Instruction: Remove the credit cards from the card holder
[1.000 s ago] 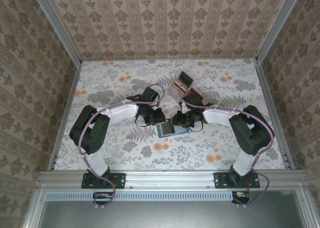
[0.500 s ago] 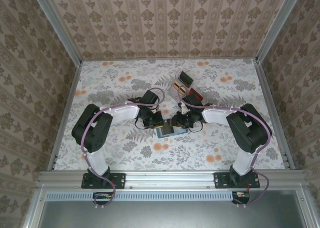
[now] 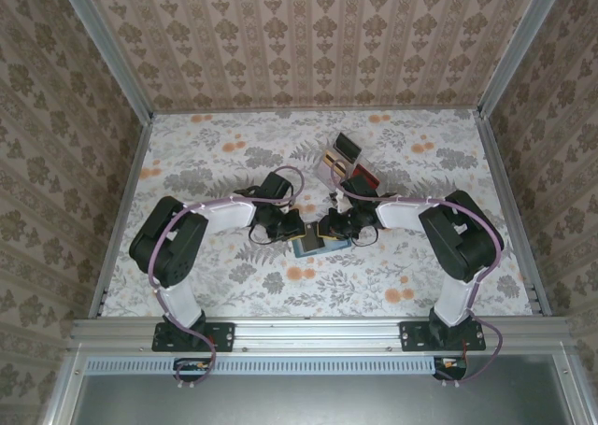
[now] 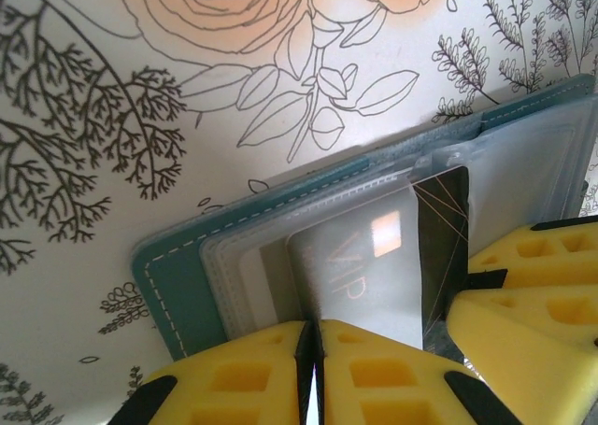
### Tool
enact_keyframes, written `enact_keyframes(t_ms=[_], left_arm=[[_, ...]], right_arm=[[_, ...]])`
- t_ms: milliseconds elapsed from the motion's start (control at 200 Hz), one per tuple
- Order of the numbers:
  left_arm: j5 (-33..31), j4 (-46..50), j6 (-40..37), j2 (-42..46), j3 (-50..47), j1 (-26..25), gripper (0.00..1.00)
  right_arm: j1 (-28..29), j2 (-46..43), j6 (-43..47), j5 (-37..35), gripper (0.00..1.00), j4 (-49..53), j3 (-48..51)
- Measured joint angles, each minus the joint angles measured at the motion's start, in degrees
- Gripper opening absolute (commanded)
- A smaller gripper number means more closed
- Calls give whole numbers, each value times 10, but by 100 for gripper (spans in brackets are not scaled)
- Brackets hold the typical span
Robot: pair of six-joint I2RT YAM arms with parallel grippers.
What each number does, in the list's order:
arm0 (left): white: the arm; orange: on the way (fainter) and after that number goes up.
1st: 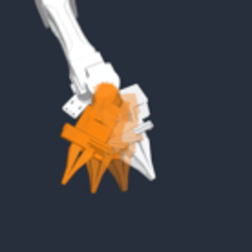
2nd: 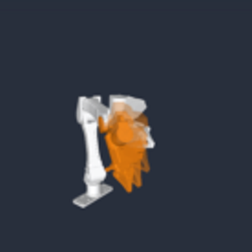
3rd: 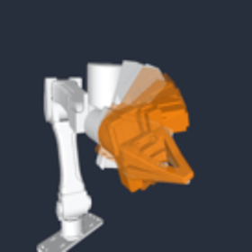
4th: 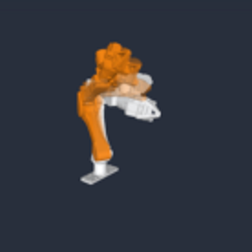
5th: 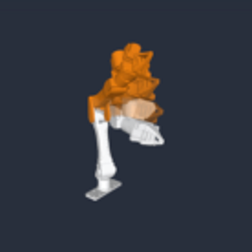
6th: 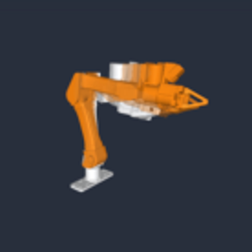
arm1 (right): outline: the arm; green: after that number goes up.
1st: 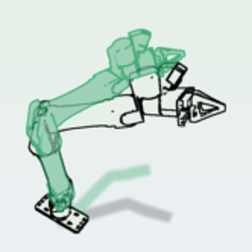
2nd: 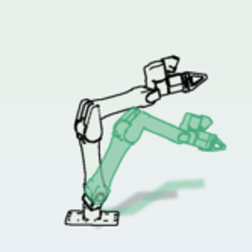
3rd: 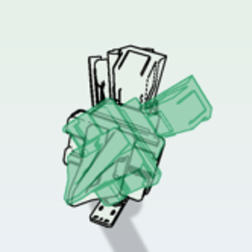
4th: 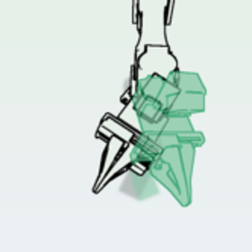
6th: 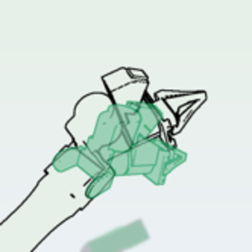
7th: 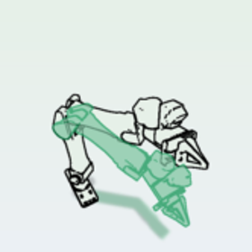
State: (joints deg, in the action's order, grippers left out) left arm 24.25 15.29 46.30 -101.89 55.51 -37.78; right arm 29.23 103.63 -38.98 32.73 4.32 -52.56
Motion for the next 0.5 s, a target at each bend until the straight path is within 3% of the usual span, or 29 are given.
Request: enact_keyframes(t_ms=[240,500], left_arm=[[6,-2,-4,1,0,3,25],[14,-4,-11,4,0,9,29]], right_arm=[[-2,-3,5,-9,2,2,0],[-17,-66,24,-48,0,6,31]])
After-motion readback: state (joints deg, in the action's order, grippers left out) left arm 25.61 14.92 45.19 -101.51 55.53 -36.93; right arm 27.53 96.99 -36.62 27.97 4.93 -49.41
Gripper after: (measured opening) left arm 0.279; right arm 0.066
